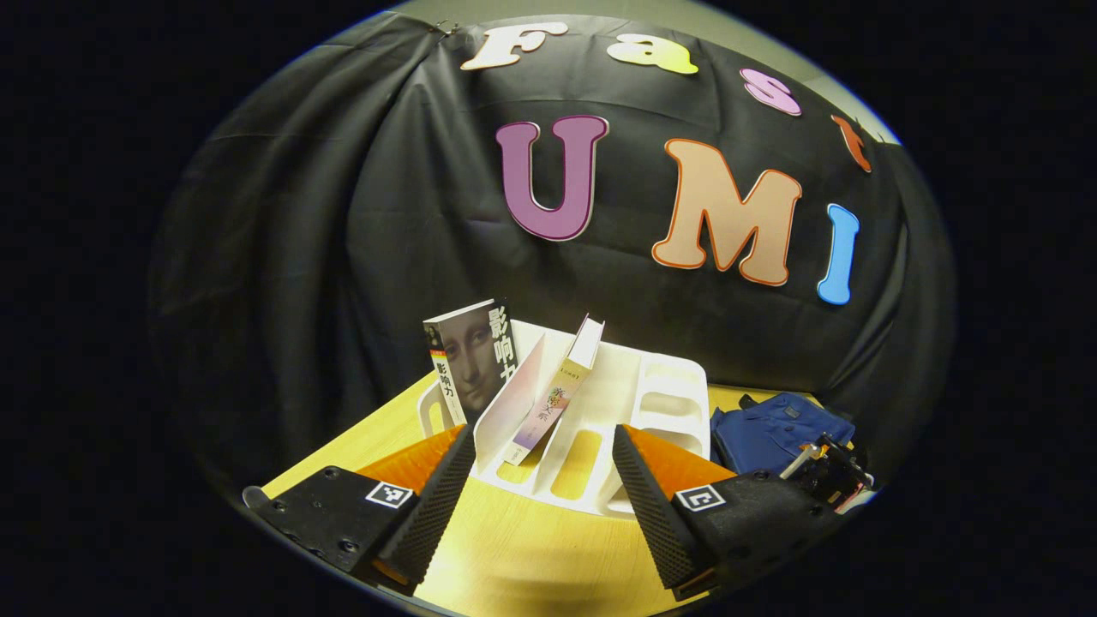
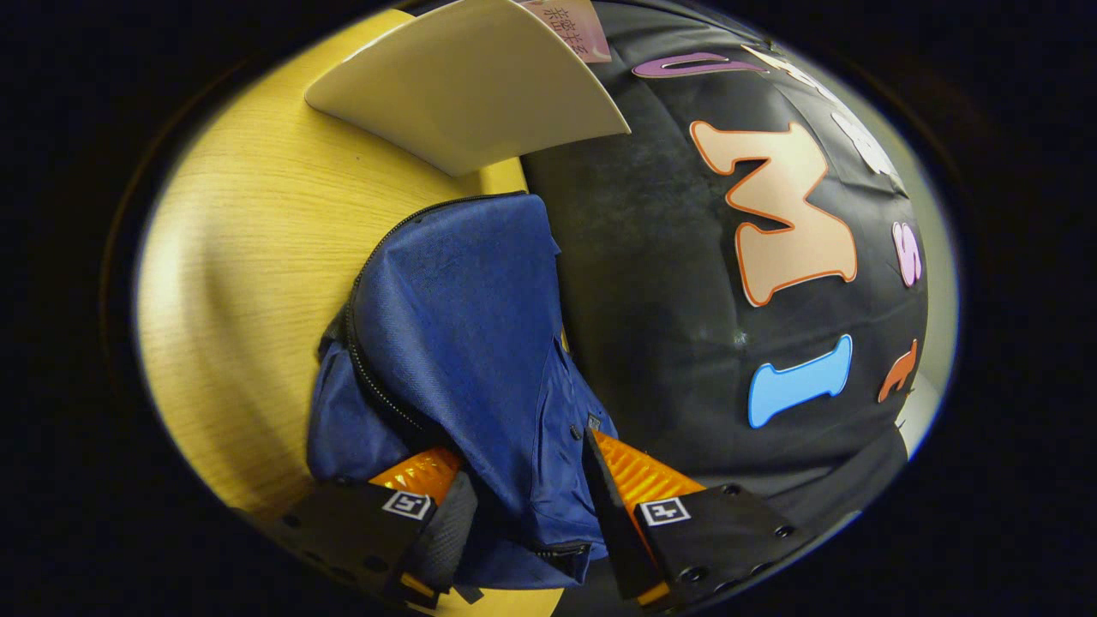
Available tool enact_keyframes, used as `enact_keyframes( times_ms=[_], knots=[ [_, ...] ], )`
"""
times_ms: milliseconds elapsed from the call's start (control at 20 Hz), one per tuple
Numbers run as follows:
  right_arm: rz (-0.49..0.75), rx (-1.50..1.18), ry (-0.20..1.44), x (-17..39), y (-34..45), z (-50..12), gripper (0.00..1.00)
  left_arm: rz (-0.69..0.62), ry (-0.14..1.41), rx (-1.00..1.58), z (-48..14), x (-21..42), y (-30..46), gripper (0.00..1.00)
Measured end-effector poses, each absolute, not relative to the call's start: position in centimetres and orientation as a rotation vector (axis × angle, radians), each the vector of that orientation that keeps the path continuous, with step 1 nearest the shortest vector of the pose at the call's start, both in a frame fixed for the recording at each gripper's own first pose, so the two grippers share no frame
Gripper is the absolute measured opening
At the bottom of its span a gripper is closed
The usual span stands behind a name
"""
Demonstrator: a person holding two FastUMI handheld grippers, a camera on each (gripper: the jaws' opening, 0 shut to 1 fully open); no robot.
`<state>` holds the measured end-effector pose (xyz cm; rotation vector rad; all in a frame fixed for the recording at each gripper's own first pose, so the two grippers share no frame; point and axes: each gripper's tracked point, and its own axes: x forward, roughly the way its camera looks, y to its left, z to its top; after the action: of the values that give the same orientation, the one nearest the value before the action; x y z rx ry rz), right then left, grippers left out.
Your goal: Open the schoolbag, grab two books from the bookshelf and put them into the schoolbag.
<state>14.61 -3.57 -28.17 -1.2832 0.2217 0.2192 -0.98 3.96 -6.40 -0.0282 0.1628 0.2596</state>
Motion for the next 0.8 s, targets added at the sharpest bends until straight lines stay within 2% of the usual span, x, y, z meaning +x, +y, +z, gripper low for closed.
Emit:
enact_keyframes(
  times_ms=[100,150,200,250,400,450,550,700,800],
  knots=[
    [0.191,-1.286,0.208,15.3,-3.5,-27.8,0.63,0.245,0.161,-0.024,-6.1,-0.4,3.6,0.95],
    [0.176,-1.277,0.201,15.5,-3.5,-27.7,0.63,0.238,0.165,-0.020,-6.1,-0.2,3.4,0.95],
    [0.165,-1.268,0.195,15.5,-3.4,-27.6,0.83,0.232,0.168,-0.016,-6.0,0.1,3.3,0.95],
    [0.159,-1.264,0.194,15.6,-3.3,-27.5,0.63,0.225,0.168,-0.012,-5.9,0.3,3.1,0.95],
    [0.141,-1.272,0.193,16.7,-3.0,-27.6,0.38,0.198,0.168,0.001,-5.5,0.9,2.5,0.92],
    [0.140,-1.271,0.199,17.0,-2.9,-27.8,0.49,0.189,0.168,0.006,-5.6,1.1,2.4,0.95],
    [0.109,-1.276,0.192,17.6,-3.0,-27.5,0.46,0.179,0.171,0.016,-5.5,1.5,2.3,0.95],
    [0.078,-1.256,0.191,17.9,-3.0,-26.6,0.17,0.176,0.177,0.029,-5.3,2.2,2.7,0.95],
    [0.056,-1.238,0.189,18.1,-3.2,-25.9,0.17,0.177,0.182,0.030,-5.0,2.7,3.0,0.95]
  ],
)
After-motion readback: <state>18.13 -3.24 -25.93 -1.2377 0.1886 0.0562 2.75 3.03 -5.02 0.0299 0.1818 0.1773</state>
